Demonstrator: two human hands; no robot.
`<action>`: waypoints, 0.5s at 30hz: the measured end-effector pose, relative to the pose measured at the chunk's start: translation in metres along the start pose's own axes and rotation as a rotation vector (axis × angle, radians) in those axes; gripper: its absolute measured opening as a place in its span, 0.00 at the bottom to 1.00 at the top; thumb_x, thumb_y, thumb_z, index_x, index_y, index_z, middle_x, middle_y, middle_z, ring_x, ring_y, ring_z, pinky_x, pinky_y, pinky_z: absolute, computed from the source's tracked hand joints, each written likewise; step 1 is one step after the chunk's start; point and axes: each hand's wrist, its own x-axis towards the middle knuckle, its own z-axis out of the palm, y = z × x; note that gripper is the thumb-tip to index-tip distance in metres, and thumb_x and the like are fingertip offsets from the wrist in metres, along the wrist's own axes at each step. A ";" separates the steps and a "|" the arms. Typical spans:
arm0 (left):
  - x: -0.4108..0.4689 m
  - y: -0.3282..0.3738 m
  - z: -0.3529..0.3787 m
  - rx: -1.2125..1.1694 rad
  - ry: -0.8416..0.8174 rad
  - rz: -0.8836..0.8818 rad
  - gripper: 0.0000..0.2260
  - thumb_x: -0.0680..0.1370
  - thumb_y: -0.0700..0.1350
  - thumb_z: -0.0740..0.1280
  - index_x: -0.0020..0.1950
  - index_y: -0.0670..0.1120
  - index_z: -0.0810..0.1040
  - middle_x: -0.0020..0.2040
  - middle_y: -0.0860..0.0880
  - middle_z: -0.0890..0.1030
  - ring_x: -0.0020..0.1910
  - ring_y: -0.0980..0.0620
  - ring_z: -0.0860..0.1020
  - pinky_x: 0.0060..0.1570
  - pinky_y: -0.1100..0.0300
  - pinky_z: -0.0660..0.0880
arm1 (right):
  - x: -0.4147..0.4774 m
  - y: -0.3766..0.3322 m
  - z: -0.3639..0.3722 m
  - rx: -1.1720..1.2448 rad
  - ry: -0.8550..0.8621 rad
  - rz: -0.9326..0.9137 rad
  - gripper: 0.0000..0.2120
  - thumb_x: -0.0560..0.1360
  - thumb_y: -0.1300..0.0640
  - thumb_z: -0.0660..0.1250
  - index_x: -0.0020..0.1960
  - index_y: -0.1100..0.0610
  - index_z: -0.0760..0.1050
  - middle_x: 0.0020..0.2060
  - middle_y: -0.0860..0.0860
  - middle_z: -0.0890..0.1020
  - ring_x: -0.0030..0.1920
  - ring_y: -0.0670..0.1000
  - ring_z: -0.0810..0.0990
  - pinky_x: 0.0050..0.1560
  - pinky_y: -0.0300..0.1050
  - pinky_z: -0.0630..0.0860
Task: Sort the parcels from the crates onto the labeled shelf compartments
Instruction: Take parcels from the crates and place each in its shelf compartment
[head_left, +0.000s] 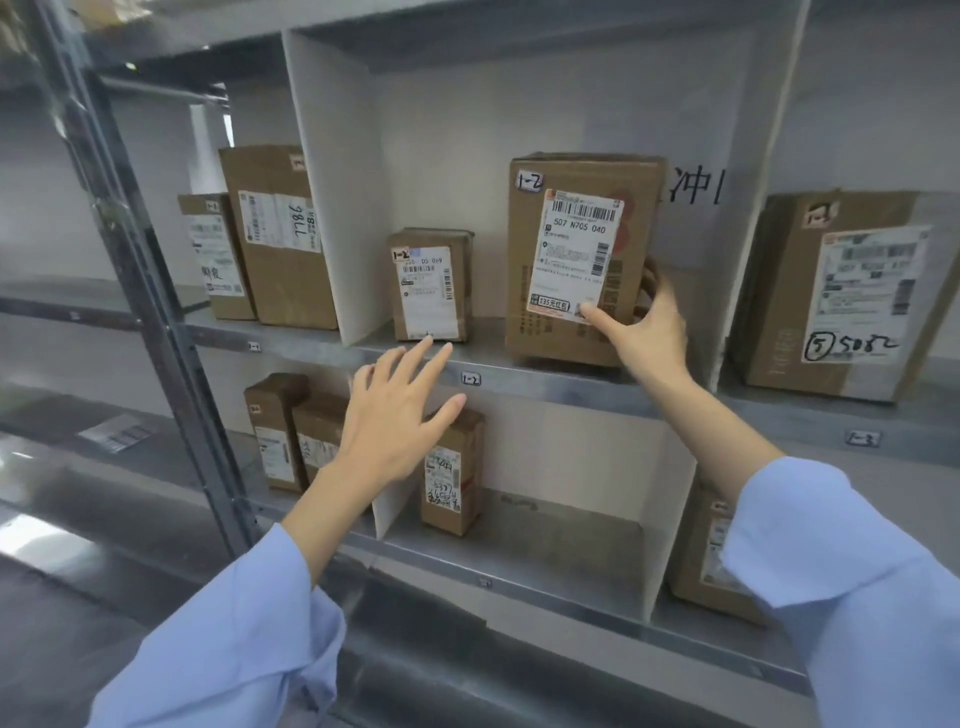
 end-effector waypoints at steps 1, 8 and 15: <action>0.006 0.000 0.005 -0.004 0.001 0.004 0.32 0.77 0.67 0.43 0.79 0.57 0.56 0.79 0.53 0.58 0.77 0.49 0.56 0.71 0.49 0.54 | 0.009 0.006 0.003 0.014 -0.007 0.001 0.39 0.68 0.46 0.79 0.73 0.51 0.64 0.63 0.43 0.77 0.65 0.50 0.76 0.65 0.45 0.69; 0.029 -0.001 0.029 -0.040 -0.004 0.004 0.33 0.76 0.68 0.42 0.79 0.57 0.55 0.80 0.53 0.57 0.78 0.50 0.53 0.72 0.50 0.51 | 0.041 0.036 0.016 0.080 -0.044 -0.005 0.40 0.70 0.55 0.78 0.74 0.54 0.59 0.60 0.41 0.72 0.64 0.49 0.76 0.66 0.50 0.74; 0.038 0.001 0.033 -0.059 -0.009 0.013 0.33 0.76 0.68 0.42 0.79 0.56 0.56 0.79 0.53 0.59 0.78 0.50 0.54 0.73 0.48 0.52 | 0.044 0.037 0.014 0.007 -0.077 0.016 0.43 0.69 0.51 0.79 0.75 0.53 0.57 0.65 0.44 0.73 0.63 0.47 0.75 0.65 0.51 0.74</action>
